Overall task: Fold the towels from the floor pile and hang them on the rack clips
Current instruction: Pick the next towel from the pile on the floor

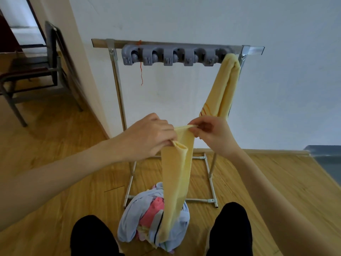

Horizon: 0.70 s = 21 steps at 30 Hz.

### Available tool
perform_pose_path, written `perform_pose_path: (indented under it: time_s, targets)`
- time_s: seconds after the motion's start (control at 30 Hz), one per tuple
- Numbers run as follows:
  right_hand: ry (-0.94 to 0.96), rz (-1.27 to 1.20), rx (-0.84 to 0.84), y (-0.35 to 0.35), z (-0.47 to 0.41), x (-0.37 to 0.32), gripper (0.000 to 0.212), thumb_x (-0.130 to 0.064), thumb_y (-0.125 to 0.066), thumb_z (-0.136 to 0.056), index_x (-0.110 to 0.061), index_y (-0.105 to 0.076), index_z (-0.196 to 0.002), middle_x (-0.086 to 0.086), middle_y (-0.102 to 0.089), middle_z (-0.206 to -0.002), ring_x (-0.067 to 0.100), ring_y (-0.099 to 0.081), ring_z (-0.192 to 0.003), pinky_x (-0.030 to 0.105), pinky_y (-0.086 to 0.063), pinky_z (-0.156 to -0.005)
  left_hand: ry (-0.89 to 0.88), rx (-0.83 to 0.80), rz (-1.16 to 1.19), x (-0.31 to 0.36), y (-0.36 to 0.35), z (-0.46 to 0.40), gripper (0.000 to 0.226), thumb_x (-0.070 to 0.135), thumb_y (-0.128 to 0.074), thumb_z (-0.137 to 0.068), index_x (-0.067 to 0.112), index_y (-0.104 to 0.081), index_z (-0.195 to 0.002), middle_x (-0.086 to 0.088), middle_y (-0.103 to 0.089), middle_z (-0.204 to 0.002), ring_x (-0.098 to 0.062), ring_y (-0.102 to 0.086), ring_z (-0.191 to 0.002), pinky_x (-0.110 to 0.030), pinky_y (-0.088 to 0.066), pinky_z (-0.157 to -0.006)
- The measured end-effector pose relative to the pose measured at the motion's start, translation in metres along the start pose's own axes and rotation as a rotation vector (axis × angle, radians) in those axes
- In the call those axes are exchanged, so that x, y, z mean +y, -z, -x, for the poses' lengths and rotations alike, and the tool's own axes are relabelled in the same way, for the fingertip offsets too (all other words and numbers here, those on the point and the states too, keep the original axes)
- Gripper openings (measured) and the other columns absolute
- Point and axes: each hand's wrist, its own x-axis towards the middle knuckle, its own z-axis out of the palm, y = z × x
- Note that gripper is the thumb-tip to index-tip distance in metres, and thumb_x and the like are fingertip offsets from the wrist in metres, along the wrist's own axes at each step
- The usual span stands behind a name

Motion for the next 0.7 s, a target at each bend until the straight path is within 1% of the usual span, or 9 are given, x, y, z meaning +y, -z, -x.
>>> perform_pose_path:
  time_s: [0.07,0.17,0.27,0.37,0.43,0.57,0.7]
  targets:
    - [0.011,-0.039,-0.006,0.004,-0.004,-0.010,0.009,-0.004,-0.068,-0.085,-0.003,-0.070,-0.093,0.003,-0.067,-0.072,0.006,-0.061,-0.061,0.017,-0.052,-0.064,0.102,0.060,0.031,-0.006,0.002,-0.007,0.034,0.039,-0.038,-0.094,0.018,-0.065,-0.096,0.006,-0.064,-0.089,-0.012,-0.056,-0.083,-0.029,-0.038,-0.078]
    - [0.017,-0.088,-0.024,0.007,-0.010,-0.023,0.010,-0.006,-0.068,-0.085,-0.001,-0.070,-0.094,0.006,-0.067,-0.069,0.009,-0.062,-0.060,0.018,-0.052,-0.063,0.187,0.148,0.073,-0.011,0.005,-0.016,0.041,0.044,-0.035,-0.093,0.017,-0.066,-0.095,0.006,-0.065,-0.087,-0.012,-0.056,-0.081,-0.035,-0.040,-0.078]
    - [0.027,-0.117,-0.017,0.008,-0.014,-0.029,0.010,-0.005,-0.066,-0.086,0.000,-0.070,-0.094,0.010,-0.068,-0.071,0.013,-0.063,-0.062,0.020,-0.052,-0.063,0.206,0.212,0.062,-0.010,0.008,-0.023,0.041,0.044,-0.035,-0.093,0.017,-0.066,-0.095,0.006,-0.066,-0.086,-0.013,-0.057,-0.080,-0.038,-0.041,-0.077]
    - [0.024,-0.151,-0.008,0.010,-0.016,-0.031,0.010,-0.003,-0.065,-0.087,0.000,-0.070,-0.095,0.006,-0.068,-0.070,0.013,-0.063,-0.062,0.021,-0.052,-0.064,0.224,0.261,0.033,-0.007,0.007,-0.027,0.042,0.047,-0.036,-0.094,0.017,-0.065,-0.095,0.006,-0.066,-0.084,-0.014,-0.056,-0.078,-0.039,-0.041,-0.077]
    - [0.018,-0.176,-0.020,0.011,-0.016,-0.032,0.011,-0.002,-0.065,-0.087,0.000,-0.070,-0.096,0.005,-0.068,-0.071,0.013,-0.063,-0.063,0.021,-0.051,-0.064,0.234,0.300,0.029,-0.005,0.007,-0.029,0.041,0.048,-0.038,-0.094,0.017,-0.065,-0.094,0.006,-0.065,-0.082,-0.013,-0.056,-0.075,-0.038,-0.041,-0.075]
    - [0.018,-0.239,-0.055,0.016,-0.015,-0.036,0.014,0.000,-0.061,-0.088,0.002,-0.069,-0.100,0.007,-0.067,-0.074,0.010,-0.061,-0.064,0.017,-0.048,-0.063,0.254,0.344,0.023,-0.004,0.008,-0.032,0.040,0.049,-0.041,-0.094,0.018,-0.065,-0.089,0.007,-0.065,-0.079,-0.011,-0.055,-0.070,-0.036,-0.041,-0.074]
    - [0.020,-0.291,-0.068,0.016,-0.010,-0.037,0.020,0.005,-0.059,-0.088,0.001,-0.068,-0.106,0.013,-0.069,-0.085,0.014,-0.062,-0.073,0.021,-0.050,-0.068,0.280,0.371,0.049,-0.003,0.007,-0.034,0.032,0.045,-0.048,-0.093,0.018,-0.065,-0.086,0.008,-0.063,-0.075,-0.009,-0.051,-0.066,-0.032,-0.037,-0.073]
